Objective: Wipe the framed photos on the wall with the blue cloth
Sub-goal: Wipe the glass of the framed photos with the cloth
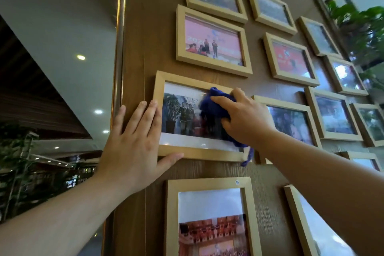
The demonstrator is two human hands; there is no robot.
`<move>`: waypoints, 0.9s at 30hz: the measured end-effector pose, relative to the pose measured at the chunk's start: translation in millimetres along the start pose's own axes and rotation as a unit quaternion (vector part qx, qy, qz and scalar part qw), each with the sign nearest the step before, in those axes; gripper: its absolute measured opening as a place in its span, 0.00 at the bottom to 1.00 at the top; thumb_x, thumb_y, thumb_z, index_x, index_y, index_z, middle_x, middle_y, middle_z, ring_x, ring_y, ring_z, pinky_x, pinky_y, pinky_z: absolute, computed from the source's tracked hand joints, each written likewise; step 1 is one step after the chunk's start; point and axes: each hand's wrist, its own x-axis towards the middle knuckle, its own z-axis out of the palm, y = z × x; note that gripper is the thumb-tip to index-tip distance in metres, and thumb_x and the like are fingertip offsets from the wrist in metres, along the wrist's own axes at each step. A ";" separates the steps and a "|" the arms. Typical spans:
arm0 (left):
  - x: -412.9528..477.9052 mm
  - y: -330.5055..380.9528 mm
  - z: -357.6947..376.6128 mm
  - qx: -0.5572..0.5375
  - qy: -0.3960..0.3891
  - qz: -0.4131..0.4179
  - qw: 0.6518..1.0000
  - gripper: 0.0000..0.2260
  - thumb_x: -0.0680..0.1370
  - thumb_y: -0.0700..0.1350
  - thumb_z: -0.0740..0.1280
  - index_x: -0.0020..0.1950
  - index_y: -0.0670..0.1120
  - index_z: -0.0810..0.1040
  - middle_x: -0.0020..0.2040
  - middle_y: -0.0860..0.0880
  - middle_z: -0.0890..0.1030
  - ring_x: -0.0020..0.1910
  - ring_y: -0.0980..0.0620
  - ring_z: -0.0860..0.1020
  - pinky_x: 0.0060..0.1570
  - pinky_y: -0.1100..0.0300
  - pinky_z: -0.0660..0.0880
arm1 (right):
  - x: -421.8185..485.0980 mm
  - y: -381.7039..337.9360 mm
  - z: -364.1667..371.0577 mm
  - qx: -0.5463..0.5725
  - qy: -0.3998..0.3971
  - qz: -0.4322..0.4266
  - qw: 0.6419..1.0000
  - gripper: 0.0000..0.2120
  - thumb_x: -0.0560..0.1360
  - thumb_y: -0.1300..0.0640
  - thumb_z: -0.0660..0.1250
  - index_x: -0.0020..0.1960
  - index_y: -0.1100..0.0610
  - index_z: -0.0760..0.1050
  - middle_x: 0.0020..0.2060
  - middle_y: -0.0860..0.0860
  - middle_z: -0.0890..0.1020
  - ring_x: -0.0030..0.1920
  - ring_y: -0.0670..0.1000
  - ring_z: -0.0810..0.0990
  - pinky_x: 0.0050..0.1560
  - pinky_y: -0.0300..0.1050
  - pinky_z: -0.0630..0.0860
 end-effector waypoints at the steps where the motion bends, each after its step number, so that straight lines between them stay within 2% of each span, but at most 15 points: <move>1: 0.0 0.3 0.2 -0.002 -0.001 -0.002 1.000 0.44 0.74 0.72 0.47 0.75 0.38 0.59 0.77 0.40 0.60 0.76 0.42 0.58 0.73 0.36 0.55 | -2.8 7.7 0.3 -0.011 -0.007 0.021 1.000 0.26 0.74 0.49 0.62 0.71 0.45 0.62 0.57 0.54 0.70 0.46 0.58 0.75 0.35 0.46 0.64; 4: 0.3 0.8 -1.3 -0.002 -0.008 -0.003 1.000 0.44 0.74 0.72 0.47 0.76 0.38 0.58 0.77 0.40 0.60 0.77 0.43 0.57 0.73 0.36 0.54 | -7.8 16.0 2.9 0.005 -0.028 0.076 0.997 0.25 0.74 0.50 0.62 0.70 0.46 0.61 0.58 0.55 0.71 0.46 0.59 0.75 0.37 0.47 0.64; 7: 0.4 1.4 -1.5 -0.001 -0.013 -0.008 1.000 0.45 0.74 0.73 0.46 0.76 0.39 0.56 0.78 0.41 0.58 0.77 0.43 0.55 0.73 0.36 0.53 | -5.4 -0.8 5.7 0.104 -0.039 0.093 0.990 0.28 0.73 0.51 0.62 0.71 0.46 0.58 0.62 0.55 0.69 0.47 0.59 0.74 0.36 0.46 0.69; 10: 0.1 1.1 -1.7 0.001 -0.015 -0.006 1.000 0.45 0.74 0.73 0.45 0.77 0.39 0.54 0.78 0.41 0.57 0.77 0.43 0.54 0.73 0.36 0.53 | -2.3 -38.5 -2.8 0.153 -0.045 0.013 0.987 0.29 0.74 0.48 0.62 0.72 0.43 0.55 0.63 0.52 0.67 0.44 0.51 0.71 0.33 0.41 0.68; 13: 0.1 0.1 -1.2 0.003 -0.009 -0.004 1.000 0.45 0.74 0.73 0.45 0.77 0.39 0.56 0.78 0.41 0.57 0.77 0.43 0.54 0.73 0.37 0.53 | -3.8 -72.1 -12.3 0.122 -0.038 -0.108 0.986 0.29 0.76 0.47 0.60 0.74 0.43 0.52 0.61 0.53 0.66 0.47 0.48 0.67 0.41 0.42 0.68; 15: 0.4 0.3 -1.5 -0.001 -0.005 -0.002 1.000 0.44 0.74 0.73 0.45 0.76 0.39 0.56 0.78 0.41 0.58 0.77 0.43 0.55 0.73 0.37 0.53 | -4.4 -72.0 -13.7 0.078 -0.023 -0.128 0.988 0.29 0.77 0.47 0.59 0.74 0.45 0.52 0.61 0.54 0.67 0.45 0.48 0.64 0.39 0.43 0.66; 17: 0.3 0.5 -1.7 -0.005 -0.002 -0.003 1.000 0.45 0.74 0.73 0.45 0.77 0.39 0.55 0.78 0.41 0.58 0.77 0.43 0.56 0.73 0.36 0.54 | -7.7 -56.9 -10.2 0.036 -0.016 -0.123 0.992 0.28 0.76 0.47 0.59 0.74 0.46 0.55 0.59 0.55 0.69 0.44 0.50 0.68 0.36 0.45 0.67; 20: -0.1 0.6 -1.6 -0.011 -0.002 -0.005 1.000 0.45 0.73 0.73 0.45 0.77 0.39 0.55 0.78 0.41 0.58 0.77 0.43 0.56 0.73 0.36 0.54 | -18.6 -24.1 -0.4 -0.003 -0.010 -0.068 0.998 0.29 0.74 0.49 0.62 0.73 0.47 0.58 0.57 0.56 0.71 0.48 0.57 0.74 0.36 0.49 0.72; 24: 0.5 0.7 0.0 -0.014 -0.011 -0.009 1.000 0.46 0.73 0.74 0.44 0.77 0.40 0.55 0.78 0.42 0.57 0.78 0.44 0.54 0.74 0.37 0.52 | -33.9 0.7 10.2 0.028 -0.016 0.070 0.997 0.30 0.74 0.49 0.62 0.74 0.49 0.57 0.63 0.57 0.68 0.60 0.59 0.68 0.53 0.55 0.71; 27: 1.0 0.9 1.1 -0.015 -0.014 -0.012 1.000 0.47 0.72 0.76 0.44 0.77 0.40 0.53 0.79 0.42 0.55 0.78 0.45 0.52 0.74 0.38 0.50 | -33.7 -10.2 13.4 0.104 -0.007 0.114 0.988 0.28 0.77 0.45 0.59 0.74 0.51 0.58 0.63 0.56 0.68 0.58 0.59 0.71 0.48 0.53 0.72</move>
